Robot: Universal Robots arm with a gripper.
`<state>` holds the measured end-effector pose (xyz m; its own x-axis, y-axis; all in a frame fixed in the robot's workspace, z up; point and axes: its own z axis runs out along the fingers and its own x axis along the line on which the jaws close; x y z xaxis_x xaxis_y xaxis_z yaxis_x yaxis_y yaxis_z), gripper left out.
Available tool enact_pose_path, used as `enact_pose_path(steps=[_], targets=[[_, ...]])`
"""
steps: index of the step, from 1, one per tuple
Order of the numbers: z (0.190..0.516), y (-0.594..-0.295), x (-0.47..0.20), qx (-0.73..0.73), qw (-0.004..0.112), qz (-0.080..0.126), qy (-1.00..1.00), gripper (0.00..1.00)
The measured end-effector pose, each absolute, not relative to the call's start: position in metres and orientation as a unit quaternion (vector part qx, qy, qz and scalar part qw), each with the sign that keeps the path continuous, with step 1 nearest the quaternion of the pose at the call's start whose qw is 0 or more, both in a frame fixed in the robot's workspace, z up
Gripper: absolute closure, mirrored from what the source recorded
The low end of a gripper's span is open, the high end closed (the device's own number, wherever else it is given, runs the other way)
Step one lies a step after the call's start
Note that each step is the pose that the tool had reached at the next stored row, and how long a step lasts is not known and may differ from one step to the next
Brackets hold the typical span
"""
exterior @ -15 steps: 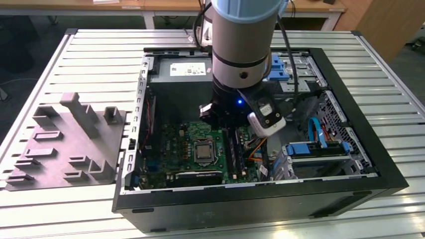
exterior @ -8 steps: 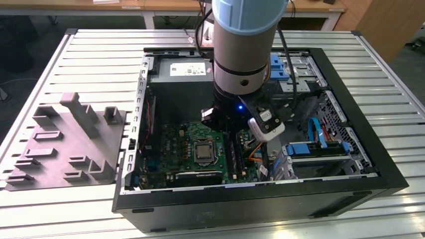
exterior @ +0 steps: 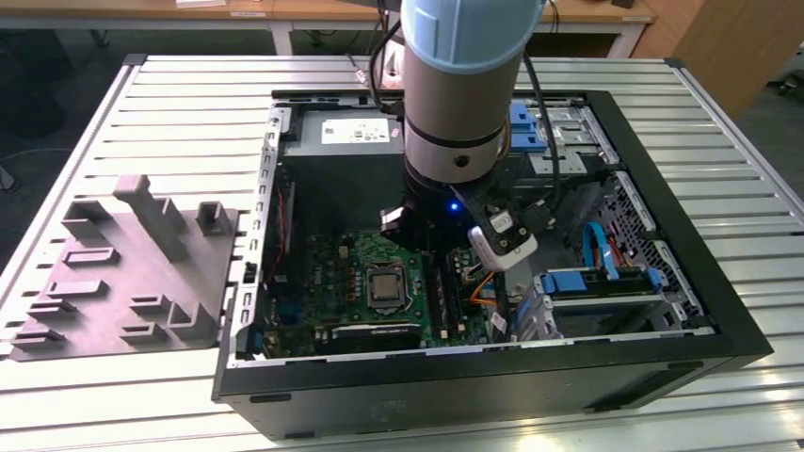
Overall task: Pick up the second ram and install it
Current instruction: 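Insert the second ram into the second slot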
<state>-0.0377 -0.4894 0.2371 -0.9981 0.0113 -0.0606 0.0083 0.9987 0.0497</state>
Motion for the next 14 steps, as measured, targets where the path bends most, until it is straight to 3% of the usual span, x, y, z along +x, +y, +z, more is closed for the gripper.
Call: enact_pose_path(steps=[14], targets=[[0.2309,-0.4900,-0.0376,0.005,0.031,0.025,0.999,0.88]])
